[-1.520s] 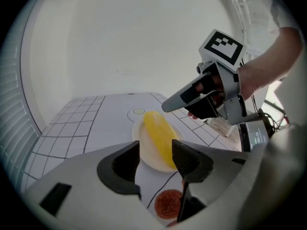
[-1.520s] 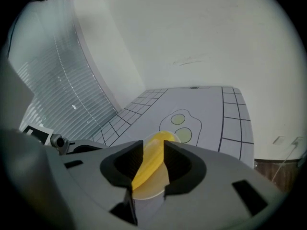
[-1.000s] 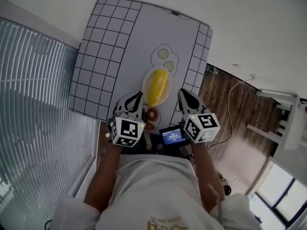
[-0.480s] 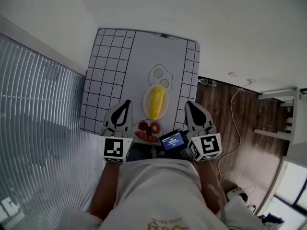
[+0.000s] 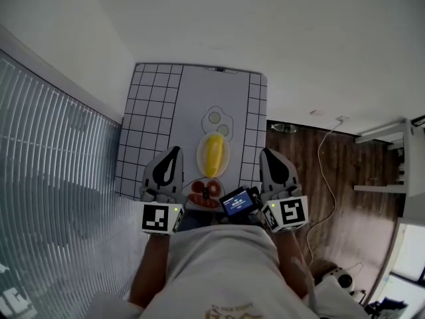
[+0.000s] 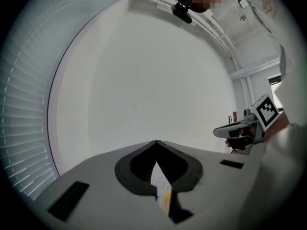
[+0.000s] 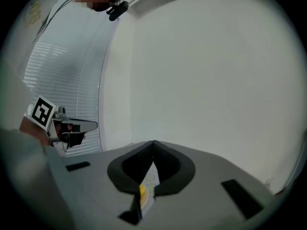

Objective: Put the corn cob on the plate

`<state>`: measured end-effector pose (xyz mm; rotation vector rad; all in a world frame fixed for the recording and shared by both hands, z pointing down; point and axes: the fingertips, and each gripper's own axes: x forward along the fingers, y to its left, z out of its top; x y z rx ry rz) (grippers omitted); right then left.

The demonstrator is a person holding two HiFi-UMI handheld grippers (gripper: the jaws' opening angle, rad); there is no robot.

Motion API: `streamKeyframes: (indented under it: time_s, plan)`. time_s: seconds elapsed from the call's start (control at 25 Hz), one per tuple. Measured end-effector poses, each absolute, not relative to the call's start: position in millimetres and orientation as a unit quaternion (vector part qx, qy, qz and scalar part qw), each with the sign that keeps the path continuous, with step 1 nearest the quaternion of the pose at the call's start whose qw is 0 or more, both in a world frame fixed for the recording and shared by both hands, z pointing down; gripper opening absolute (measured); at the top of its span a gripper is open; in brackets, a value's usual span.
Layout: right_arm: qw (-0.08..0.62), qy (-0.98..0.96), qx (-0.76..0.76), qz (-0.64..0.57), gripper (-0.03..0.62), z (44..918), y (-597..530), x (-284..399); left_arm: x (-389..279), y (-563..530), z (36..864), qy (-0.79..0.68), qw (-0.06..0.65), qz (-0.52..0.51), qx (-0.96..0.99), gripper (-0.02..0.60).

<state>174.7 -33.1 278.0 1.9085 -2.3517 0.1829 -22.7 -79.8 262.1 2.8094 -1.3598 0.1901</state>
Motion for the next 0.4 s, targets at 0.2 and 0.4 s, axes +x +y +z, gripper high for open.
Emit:
streamKeyframes:
  time_s: [0.2,0.4]
  plan:
    - [0.047,-0.773,0.631,0.055,0.006,273.4,-30.2,173.5,-24.0,-78.9,259.0,-0.439,0.021,0.049,0.897,0.008]
    - [0.045,-0.774,0.629,0.055,0.006,272.4,-29.4,172.3,-21.8,-77.5,261.3,-0.436,0.011,0.064,0.897,0.008]
